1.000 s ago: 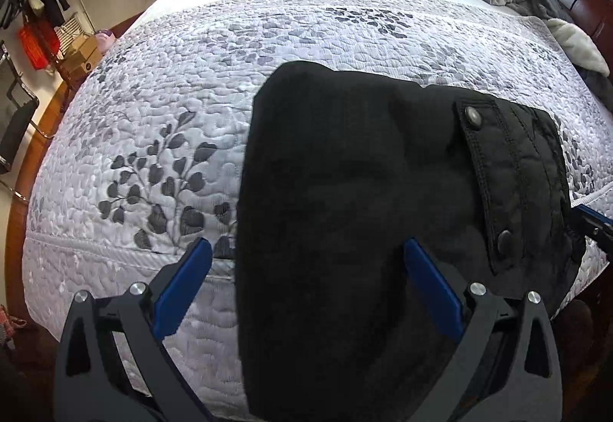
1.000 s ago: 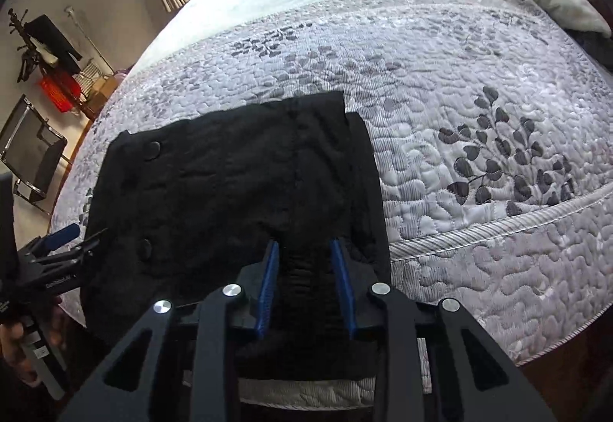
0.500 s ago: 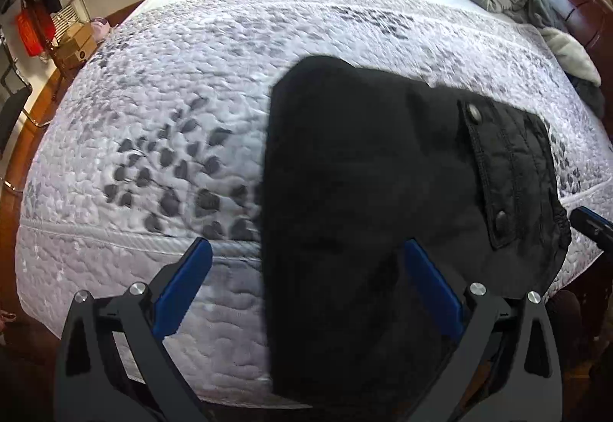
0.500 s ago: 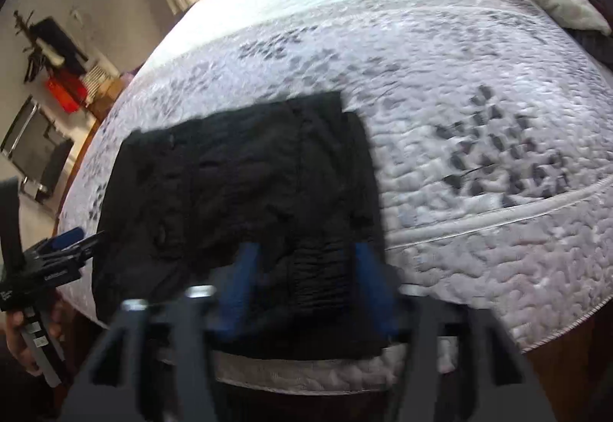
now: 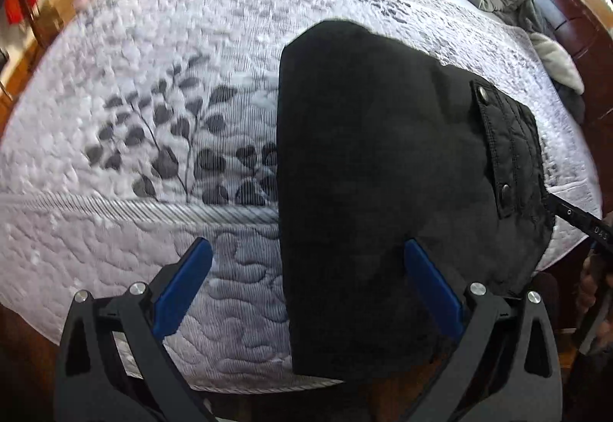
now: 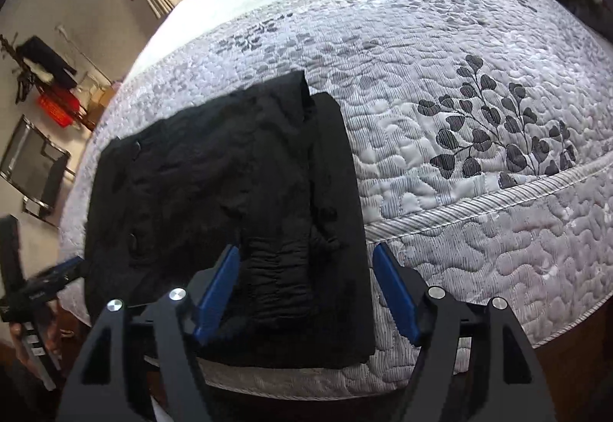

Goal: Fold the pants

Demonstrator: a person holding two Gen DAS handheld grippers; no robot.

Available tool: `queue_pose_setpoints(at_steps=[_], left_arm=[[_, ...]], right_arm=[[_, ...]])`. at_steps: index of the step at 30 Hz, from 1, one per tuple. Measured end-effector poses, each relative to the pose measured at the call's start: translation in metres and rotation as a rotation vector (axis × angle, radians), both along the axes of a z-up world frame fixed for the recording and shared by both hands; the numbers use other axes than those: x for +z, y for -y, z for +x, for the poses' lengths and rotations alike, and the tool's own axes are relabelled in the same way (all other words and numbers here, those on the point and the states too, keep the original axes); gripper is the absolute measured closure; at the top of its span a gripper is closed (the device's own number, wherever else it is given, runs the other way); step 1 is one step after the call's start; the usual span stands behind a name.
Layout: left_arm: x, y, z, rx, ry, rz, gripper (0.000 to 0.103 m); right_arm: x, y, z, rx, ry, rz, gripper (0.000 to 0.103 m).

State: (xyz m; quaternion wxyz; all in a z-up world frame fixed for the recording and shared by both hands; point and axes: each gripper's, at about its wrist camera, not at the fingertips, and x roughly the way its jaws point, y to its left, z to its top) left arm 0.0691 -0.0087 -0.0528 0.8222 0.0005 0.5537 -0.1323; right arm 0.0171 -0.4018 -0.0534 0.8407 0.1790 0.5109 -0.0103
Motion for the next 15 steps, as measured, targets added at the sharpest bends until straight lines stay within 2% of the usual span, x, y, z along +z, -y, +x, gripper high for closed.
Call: queue_pose_setpoints(at_steps=[6, 10, 15], left_arm=[[0.024, 0.024, -0.019, -0.052, 0.134, 0.092, 0.003], [0.041, 0.031, -0.030, -0.067, 0.196, 0.094, 0.003], [0.047, 0.034, -0.035, -0.082, 0.215, 0.093, 0.003]], right_arm=[[-0.002, 0.004, 0.000, -0.008, -0.005, 0.009, 0.023], [-0.004, 0.010, -0.001, -0.013, -0.011, 0.013, 0.016], [-0.016, 0.017, 0.002, -0.027, -0.024, 0.071, 0.010]])
